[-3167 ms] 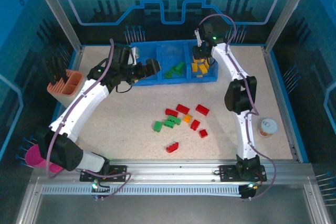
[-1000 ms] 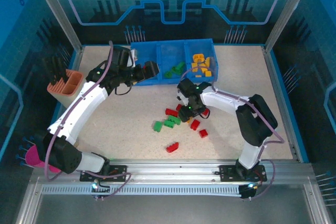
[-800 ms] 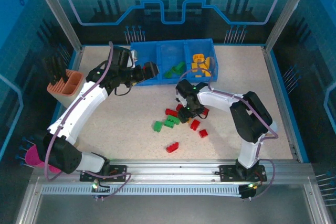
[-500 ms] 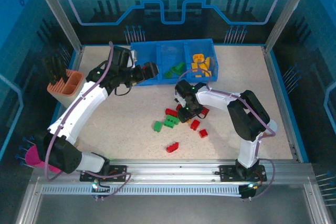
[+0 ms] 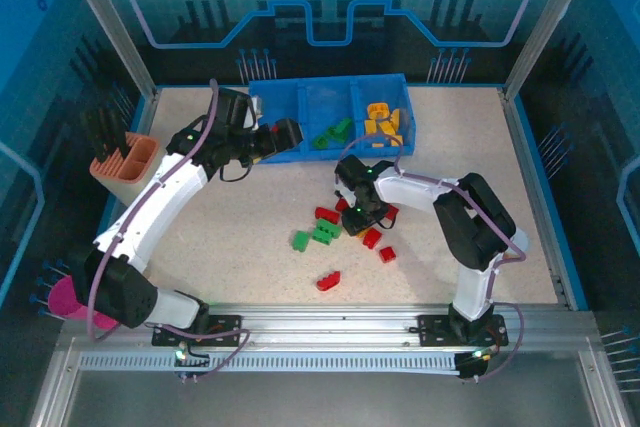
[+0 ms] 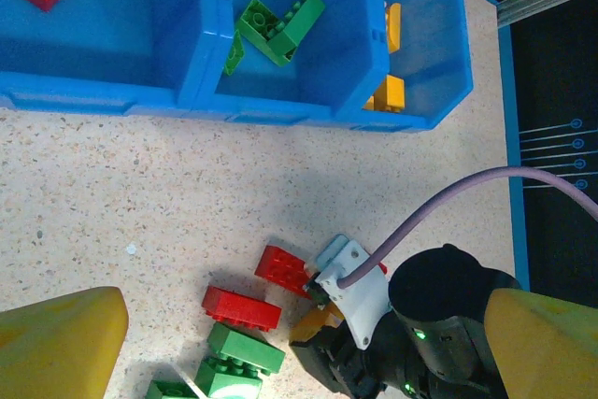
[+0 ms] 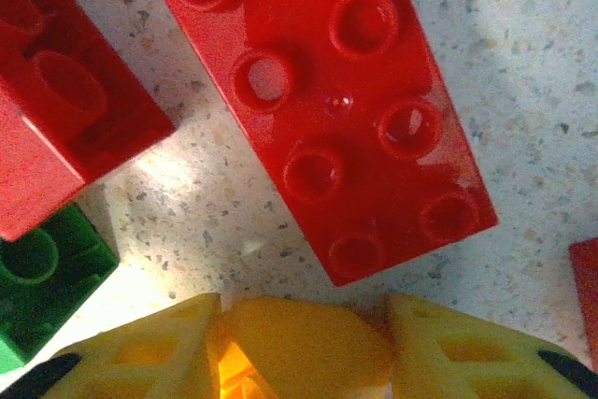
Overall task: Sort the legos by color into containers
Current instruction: Pick up the lego from the center of the table, then place the lego in the container.
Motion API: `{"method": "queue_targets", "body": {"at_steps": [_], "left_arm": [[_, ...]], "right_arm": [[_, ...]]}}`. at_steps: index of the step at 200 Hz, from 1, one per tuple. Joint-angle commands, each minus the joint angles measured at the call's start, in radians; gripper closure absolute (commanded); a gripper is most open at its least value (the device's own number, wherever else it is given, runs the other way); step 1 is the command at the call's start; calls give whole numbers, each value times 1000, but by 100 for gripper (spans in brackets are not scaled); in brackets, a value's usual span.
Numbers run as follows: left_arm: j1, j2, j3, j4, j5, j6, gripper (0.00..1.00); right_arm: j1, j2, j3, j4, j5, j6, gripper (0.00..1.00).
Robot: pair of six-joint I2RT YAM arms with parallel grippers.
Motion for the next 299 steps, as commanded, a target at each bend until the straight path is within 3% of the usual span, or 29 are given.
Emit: {"method": "queue_targets", "body": {"at_steps": [1, 60, 112, 186, 249, 299], "left_arm": [[-3, 9, 24, 4, 10, 0, 1], [-2, -3, 19, 8, 0, 7, 1], [-2, -3, 20, -13, -4, 27, 1], [-19, -6, -44, -147, -77, 48, 1], [-183, -18, -277, -151, -187, 72, 5], [-354, 44, -373, -107, -304, 130, 5]], "right_arm": [[9, 5, -41, -88, -12, 24, 62], [-5, -61, 32, -168, 31, 13, 70], [-128, -129, 216, -205, 43, -23, 69], [-318, 128, 627, -129, 114, -99, 68], [-388, 417, 1023, -179, 102, -134, 68], [-404, 535, 1158, -220, 67, -135, 66]]}}
